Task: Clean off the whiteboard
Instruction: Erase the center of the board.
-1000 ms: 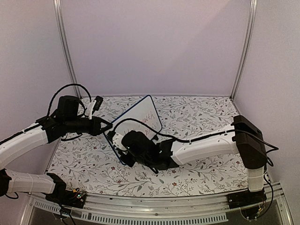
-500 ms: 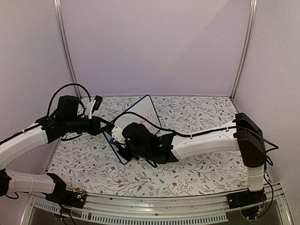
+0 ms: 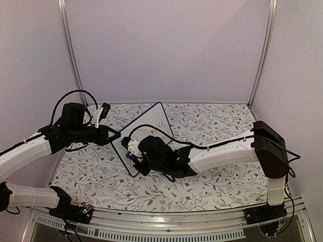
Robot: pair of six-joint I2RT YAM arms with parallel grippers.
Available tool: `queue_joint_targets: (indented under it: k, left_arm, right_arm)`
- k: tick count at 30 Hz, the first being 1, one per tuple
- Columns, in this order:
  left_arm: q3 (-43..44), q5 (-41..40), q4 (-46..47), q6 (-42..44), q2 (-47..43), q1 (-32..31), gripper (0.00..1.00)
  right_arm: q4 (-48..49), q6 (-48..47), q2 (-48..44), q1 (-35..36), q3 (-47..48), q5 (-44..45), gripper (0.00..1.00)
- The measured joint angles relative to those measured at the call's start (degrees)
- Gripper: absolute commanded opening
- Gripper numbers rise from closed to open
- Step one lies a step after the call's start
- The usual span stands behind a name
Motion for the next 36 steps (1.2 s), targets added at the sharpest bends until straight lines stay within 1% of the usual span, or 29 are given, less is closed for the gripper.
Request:
queue_joint_targets:
  k: [10,20,36]
  left_arm:
    - [0.0,0.3,-0.1,0.0,-0.2,0.0,0.0]
    - [0.0,0.0,-0.3,0.0,-0.3,0.0,0.0]
    - [0.0,-0.2,-1.0,-0.2,-1.0,0.0,0.0]
  right_arm:
    - [-0.3,-2.2,-1.0,-1.1,4.5,1.7,0.16]
    - [-0.3,-1.9,-1.0,-2.2,4.9,0.1,0.16]
    - [0.8,1.6,-1.0,-2.6,-2.0,-0.8,0.16]
